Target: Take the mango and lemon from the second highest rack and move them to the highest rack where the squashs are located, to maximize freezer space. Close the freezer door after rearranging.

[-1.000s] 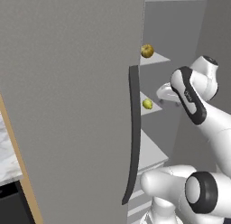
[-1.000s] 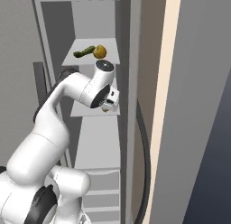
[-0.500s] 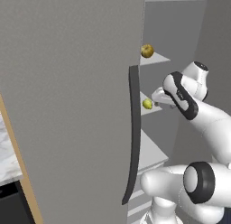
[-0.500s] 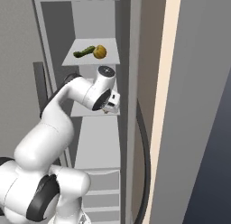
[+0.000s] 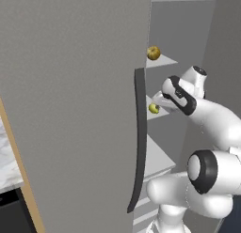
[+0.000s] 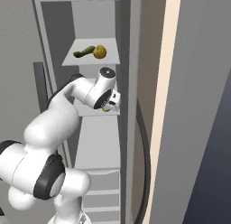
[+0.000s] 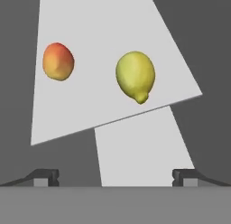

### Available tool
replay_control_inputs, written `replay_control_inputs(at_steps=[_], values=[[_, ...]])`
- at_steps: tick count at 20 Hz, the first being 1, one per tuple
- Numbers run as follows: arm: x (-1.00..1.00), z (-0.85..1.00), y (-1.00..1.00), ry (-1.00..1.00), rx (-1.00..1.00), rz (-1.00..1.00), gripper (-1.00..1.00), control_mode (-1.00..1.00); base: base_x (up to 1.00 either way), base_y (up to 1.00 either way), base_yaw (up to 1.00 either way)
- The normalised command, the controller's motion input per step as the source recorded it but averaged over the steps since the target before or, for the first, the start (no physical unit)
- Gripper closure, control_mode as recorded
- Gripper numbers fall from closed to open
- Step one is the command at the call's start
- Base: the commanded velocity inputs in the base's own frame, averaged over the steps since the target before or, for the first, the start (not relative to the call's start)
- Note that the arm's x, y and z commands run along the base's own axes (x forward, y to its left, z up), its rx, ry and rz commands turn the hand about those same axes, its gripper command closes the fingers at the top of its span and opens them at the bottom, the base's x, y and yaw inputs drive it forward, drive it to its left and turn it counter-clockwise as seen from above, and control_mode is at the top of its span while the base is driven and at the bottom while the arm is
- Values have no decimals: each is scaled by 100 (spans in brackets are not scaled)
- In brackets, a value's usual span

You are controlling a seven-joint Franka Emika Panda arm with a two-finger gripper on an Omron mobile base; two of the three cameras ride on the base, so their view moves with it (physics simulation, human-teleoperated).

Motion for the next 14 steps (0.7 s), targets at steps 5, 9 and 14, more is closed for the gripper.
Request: replay_control_inputs(at_steps=[5, 9, 14], values=[[44, -17, 0, 0, 0, 0, -100, -100, 0, 0, 0], [42, -22, 0, 0, 0, 0, -100, -100, 0, 0, 0], [40, -26, 0, 0, 0, 0, -100, -100, 0, 0, 0]])
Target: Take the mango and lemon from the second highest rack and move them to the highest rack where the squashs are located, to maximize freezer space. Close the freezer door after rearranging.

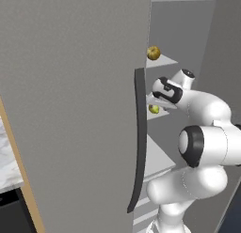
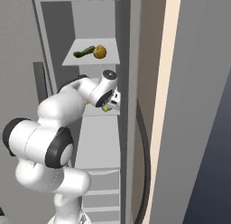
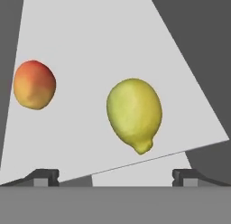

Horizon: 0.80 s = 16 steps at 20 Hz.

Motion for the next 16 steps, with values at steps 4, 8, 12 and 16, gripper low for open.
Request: replay_control_inputs(at_steps=[4, 8, 12, 16], values=[[38, -28, 0, 0, 0, 0, -100, -100, 0, 0, 0], [38, -29, 0, 0, 0, 0, -100, -100, 0, 0, 0], [29, -29, -3, 0, 0, 0, -100, -100, 0, 0, 0], [34, -22, -3, -1, 0, 0, -100, -100, 0, 0, 0]])
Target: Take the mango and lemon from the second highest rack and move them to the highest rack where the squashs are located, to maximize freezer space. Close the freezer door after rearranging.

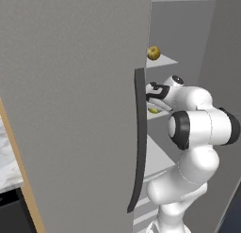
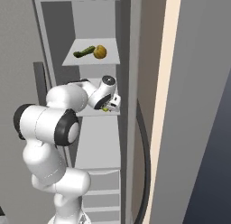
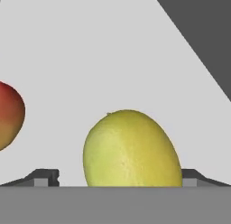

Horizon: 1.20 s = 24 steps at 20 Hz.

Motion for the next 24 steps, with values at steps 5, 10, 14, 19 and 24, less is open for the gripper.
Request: replay_control_inputs(at_steps=[5, 10, 14, 19, 24], values=[[31, -17, -7, -4, 0, 0, -100, -100, 0, 0, 0], [10, -20, -19, -6, 0, 0, -100, -100, 0, 0, 0], [-1, -40, -16, -4, 0, 0, -100, -100, 0, 0, 0], [-18, -46, -5, -1, -3, 0, 100, -100, 0, 0, 0], [-20, -19, -6, 0, 0, 0, 100, -100, 0, 0, 0]])
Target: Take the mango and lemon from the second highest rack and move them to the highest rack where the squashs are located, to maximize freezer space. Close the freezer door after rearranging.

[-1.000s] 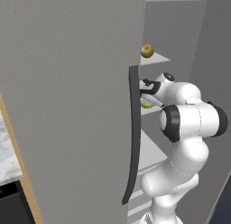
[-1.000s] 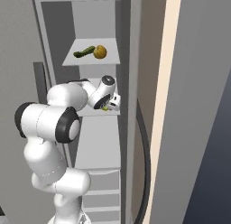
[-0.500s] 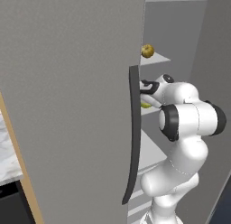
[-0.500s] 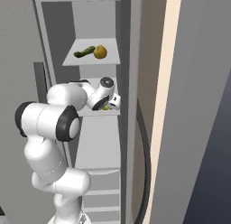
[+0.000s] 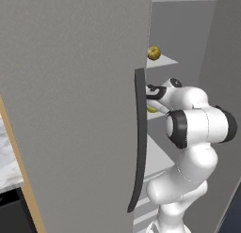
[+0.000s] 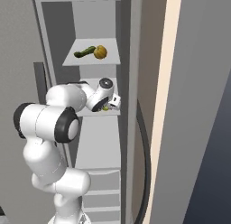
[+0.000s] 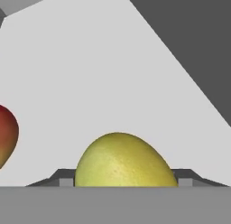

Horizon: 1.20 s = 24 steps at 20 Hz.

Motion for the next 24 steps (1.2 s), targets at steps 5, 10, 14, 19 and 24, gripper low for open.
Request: replay_control_inputs(at_steps=[5, 10, 14, 19, 24], values=[[-48, -4, 0, -5, 2, 0, 100, -100, 0, 0, 0], [-73, 20, 0, -16, 0, 1, 100, -100, 0, 0, 0], [-59, 65, 1, -1, 1, 4, 100, -100, 0, 0, 0], [-40, 95, 1, 9, 5, 2, 100, -100, 0, 0, 0], [-43, 82, 0, 22, 6, 0, 100, -100, 0, 0, 0]])
